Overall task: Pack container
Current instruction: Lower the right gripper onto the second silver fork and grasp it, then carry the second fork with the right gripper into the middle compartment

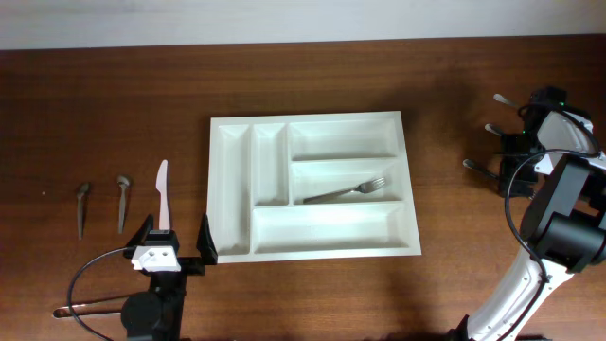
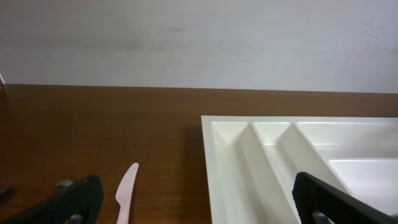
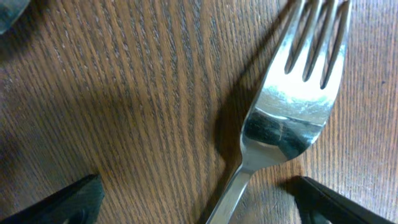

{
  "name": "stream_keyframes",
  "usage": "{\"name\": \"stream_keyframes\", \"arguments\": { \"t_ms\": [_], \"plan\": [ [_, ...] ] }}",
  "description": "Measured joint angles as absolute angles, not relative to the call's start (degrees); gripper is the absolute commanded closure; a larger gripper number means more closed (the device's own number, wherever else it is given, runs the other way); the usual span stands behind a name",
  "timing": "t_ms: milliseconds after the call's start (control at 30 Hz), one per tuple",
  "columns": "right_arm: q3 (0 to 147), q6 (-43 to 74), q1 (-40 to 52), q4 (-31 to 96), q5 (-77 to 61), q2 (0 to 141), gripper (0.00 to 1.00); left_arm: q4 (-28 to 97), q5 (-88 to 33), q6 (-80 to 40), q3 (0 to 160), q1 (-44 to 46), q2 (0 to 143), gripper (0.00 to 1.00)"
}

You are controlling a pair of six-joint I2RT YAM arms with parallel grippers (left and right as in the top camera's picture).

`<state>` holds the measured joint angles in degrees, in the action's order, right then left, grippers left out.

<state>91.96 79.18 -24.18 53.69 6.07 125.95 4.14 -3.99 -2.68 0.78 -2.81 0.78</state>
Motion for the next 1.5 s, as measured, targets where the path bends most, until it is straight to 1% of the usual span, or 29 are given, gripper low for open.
{"name": "stream_keyframes", "arguments": {
  "t_ms": [33, 100, 133, 333, 433, 533, 600, 700, 800, 900, 1000, 1267, 1500],
  "plan": [
    [91.96, 79.02, -24.18, 53.69, 6.04, 125.95, 0.09, 4.14, -3.99, -2.68, 0.78, -2.81, 0.78, 0.01],
    [91.96, 78.76, -24.18, 53.69, 6.02, 125.95, 0.16, 4.14, -3.99, -2.68, 0.78, -2.81, 0.78, 0.01],
    [91.96, 78.54, -24.18, 53.69, 6.02, 125.95, 0.2, 4.14, -3.99, -2.68, 0.78, -2.81, 0.78, 0.01],
    [91.96, 78.54, -24.18, 54.08, 5.96, 125.95, 0.39, 4.14, -3.99, -2.68, 0.78, -2.83, 0.78, 0.01],
    [91.98, 79.72, -24.18, 54.59, 5.72, 125.95, 0.44, 4.14, -3.99, -2.66, 0.78, -2.81, 0.78, 0.01],
    [91.98, 80.75, -24.18, 54.74, 5.37, 125.95, 0.5, 4.14, -3.99, -2.68, 0.78, -2.83, 0.78, 0.01],
    [91.98, 81.14, -24.18, 54.87, 5.04, 125.93, 0.57, 4.14, -3.99, -2.66, 0.78, -2.81, 0.78, 0.01],
    [92.03, 81.47, -24.18, 55.07, 4.45, 125.95, 0.71, 4.14, -3.99, -2.66, 0.78, -2.83, 0.78, 0.01],
    [92.03, 81.87, -24.18, 55.13, 3.92, 125.93, 0.76, 4.14, -3.99, -2.68, 0.78, -2.83, 0.78, 0.01],
    [92.03, 82.26, -24.18, 55.24, 3.53, 125.93, 0.89, 4.14, -3.99, -2.68, 0.78, -2.81, 0.78, 0.01],
    [92.03, 82.56, -24.18, 55.44, 3.2, 125.93, 0.96, 4.14, -3.99, -2.68, 0.78, -2.83, 0.78, 0.01],
    [92.38, 82.59, -24.18, 56.16, 3.14, 125.95, 0.96, 4.14, -3.99, -2.68, 0.78, -2.81, 0.78, 0.01],
    [96.4, 82.56, -24.01, 65.82, 2.7, 128.25, 0.96, 4.14, -3.99, -2.68, 0.78, -2.81, 0.78, 0.01]
  ]
}}
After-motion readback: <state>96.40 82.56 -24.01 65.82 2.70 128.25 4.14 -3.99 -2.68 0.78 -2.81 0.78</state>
